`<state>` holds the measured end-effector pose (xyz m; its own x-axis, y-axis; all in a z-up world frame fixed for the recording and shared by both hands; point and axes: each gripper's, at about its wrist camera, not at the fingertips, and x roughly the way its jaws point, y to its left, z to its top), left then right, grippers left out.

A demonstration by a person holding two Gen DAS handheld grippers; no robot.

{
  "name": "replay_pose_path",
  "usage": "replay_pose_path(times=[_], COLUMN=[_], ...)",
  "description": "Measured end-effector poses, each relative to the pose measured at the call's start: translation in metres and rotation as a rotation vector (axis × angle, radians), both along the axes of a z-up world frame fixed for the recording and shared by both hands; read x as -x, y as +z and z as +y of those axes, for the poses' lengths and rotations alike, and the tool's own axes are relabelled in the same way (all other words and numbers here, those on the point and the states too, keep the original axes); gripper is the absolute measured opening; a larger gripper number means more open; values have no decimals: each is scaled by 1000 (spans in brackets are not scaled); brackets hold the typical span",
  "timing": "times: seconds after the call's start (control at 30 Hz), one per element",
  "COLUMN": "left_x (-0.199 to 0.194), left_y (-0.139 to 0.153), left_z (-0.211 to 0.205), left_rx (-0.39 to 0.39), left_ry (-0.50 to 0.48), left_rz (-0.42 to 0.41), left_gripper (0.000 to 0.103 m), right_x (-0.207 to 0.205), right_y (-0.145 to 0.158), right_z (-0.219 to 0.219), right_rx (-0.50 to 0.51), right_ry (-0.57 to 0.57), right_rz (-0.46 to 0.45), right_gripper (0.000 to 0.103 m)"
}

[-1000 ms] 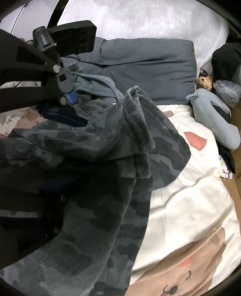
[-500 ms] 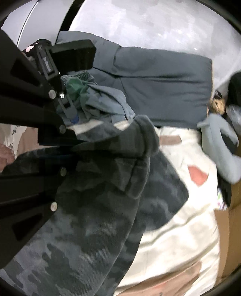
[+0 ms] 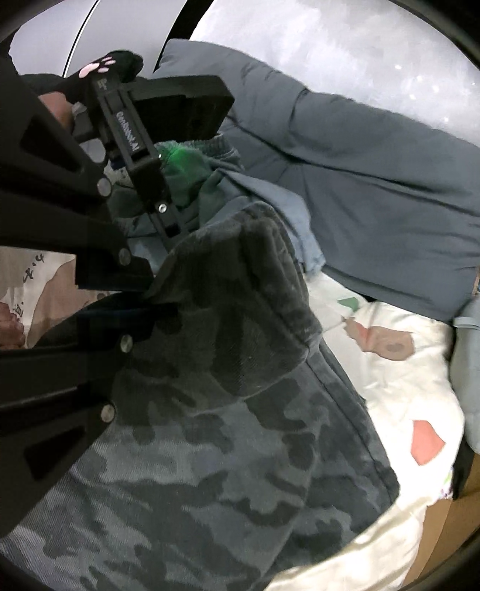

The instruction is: Fold clothes

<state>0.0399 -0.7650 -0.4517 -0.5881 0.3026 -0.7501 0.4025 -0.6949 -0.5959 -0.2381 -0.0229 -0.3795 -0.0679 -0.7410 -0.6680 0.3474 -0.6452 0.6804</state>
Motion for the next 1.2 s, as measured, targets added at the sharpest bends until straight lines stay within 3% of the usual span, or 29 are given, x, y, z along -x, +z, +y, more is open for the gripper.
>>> replay_pose_path(times=[0.2,0.5,0.63,0.87,1.2], left_x=[-13,-24,-26,-24,-1], left_y=[-6,3,12,7,-28], left_z=[-13,-21,-19,-14,2], left_rx=[9,-6,-1,-17,-44], left_ry=[40,111,136,126,60], left_rz=[-9,47,90,88,59], left_gripper=[54,54,54,54,54], right_x=[-1,-1,-1,9,77], right_y=[-11,-8,3,23,27], right_z=[-19,-25,-18,-7,36], right_rx=[-36,-44,-26,-25,-189], right_ry=[44,74,87,89,59], right_rz=[-3,-34,-27,11,118], right_gripper=[11,29,44,46,46])
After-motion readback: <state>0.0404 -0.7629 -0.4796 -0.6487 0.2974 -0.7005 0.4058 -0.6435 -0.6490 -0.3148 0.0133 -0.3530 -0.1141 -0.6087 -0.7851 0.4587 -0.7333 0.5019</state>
